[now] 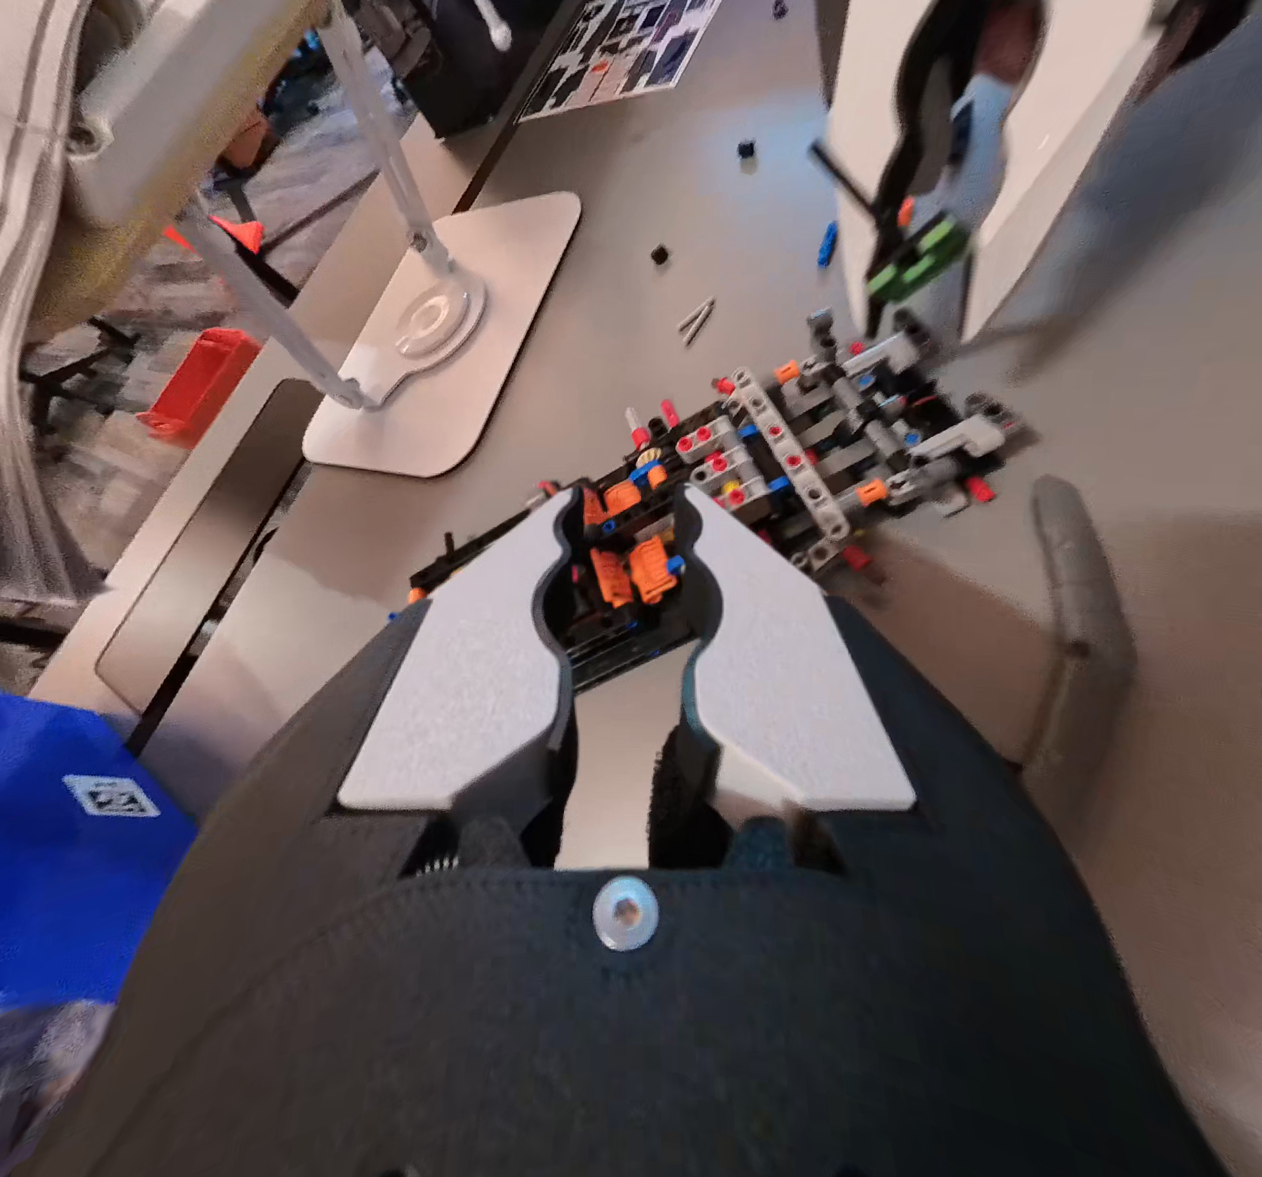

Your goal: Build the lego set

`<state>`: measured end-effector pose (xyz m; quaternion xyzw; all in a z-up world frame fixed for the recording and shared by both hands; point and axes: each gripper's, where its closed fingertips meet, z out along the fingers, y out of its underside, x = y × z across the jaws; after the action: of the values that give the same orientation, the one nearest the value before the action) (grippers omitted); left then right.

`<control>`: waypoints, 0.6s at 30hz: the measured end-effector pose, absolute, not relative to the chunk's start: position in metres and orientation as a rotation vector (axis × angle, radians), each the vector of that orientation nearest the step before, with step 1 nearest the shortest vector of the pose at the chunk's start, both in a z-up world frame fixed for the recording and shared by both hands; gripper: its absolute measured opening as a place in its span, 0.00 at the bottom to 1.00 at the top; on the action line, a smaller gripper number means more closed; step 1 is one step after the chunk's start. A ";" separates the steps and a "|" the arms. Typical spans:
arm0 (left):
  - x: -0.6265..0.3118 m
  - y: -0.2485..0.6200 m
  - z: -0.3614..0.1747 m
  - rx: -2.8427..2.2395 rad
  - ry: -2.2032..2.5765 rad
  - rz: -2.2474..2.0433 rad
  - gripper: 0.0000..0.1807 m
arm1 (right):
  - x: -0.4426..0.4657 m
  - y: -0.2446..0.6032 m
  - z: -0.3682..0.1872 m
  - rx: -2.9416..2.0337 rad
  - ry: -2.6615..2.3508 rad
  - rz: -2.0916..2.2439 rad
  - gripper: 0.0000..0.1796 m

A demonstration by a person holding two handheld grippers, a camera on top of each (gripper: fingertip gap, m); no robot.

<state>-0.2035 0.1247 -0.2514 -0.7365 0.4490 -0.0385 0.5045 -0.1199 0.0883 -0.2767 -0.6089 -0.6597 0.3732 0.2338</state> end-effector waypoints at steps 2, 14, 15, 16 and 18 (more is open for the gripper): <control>-0.192 0.120 -0.246 -1.772 1.069 -0.193 0.13 | -0.125 0.091 -0.276 -1.641 -1.834 0.947 0.12; -0.133 0.106 -0.222 -1.739 0.963 -0.578 0.17 | -0.140 0.100 -0.271 -1.456 -1.912 0.552 0.12; -0.131 0.104 -0.224 -1.744 0.967 -0.591 0.16 | -0.140 0.099 -0.272 -1.449 -1.920 0.540 0.12; -0.129 0.104 -0.225 -1.748 0.969 -0.600 0.15 | -0.140 0.098 -0.273 -1.443 -1.924 0.531 0.12; -0.125 0.101 -0.227 -1.749 0.969 -0.638 0.11 | -0.140 0.098 -0.274 -1.427 -1.934 0.497 0.12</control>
<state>-0.1252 0.1011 -0.2267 -0.7226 0.4005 -0.2637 0.4979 -0.1397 0.0976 -0.2739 -0.5473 -0.7420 0.1907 0.3370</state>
